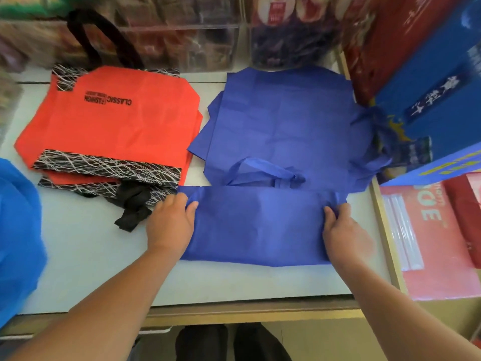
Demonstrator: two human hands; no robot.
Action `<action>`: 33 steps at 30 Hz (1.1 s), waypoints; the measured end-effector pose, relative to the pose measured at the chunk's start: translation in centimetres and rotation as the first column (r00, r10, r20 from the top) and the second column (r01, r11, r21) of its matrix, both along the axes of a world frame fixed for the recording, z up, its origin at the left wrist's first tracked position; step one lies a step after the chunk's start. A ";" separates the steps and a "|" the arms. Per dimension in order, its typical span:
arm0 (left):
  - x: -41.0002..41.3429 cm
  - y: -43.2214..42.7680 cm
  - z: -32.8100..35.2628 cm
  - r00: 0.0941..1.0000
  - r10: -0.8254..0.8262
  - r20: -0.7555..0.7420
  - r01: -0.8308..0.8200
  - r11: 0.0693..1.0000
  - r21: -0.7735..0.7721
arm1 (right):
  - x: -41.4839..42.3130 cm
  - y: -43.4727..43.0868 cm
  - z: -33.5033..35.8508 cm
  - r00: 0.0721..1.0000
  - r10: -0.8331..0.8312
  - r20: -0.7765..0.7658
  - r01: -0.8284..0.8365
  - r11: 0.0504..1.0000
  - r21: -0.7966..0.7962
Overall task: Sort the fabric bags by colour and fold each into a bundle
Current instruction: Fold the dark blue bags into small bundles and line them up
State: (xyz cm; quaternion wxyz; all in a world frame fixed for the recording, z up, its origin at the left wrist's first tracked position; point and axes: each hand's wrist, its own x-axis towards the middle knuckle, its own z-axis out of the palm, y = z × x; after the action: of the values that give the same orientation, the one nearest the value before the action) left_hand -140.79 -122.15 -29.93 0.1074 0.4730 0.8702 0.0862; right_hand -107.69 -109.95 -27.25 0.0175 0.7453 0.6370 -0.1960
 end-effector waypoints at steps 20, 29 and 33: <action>5.8 -0.7 0.2 0.794 -0.602 -0.082 0.604 0.797 -0.001 | -6.3 -2.0 -4.7 0.647 0.749 0.146 -0.759 0.612 0.221; 6.0 -0.3 -2.1 0.852 -0.509 -0.118 0.480 0.852 -0.209 | 1.0 0.5 -3.5 0.709 0.660 0.248 -0.705 0.652 0.279; 5.9 -0.2 -2.4 0.860 -0.495 -0.124 0.469 0.862 -0.193 | 0.6 1.5 -4.2 0.710 0.664 0.235 -0.701 0.632 0.330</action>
State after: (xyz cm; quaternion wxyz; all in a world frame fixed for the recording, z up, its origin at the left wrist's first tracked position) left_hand -134.89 -122.37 -32.30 0.0879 0.6717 0.7337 -0.0523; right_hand -107.11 -108.48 -31.44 -0.0319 0.4439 0.8955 -0.0078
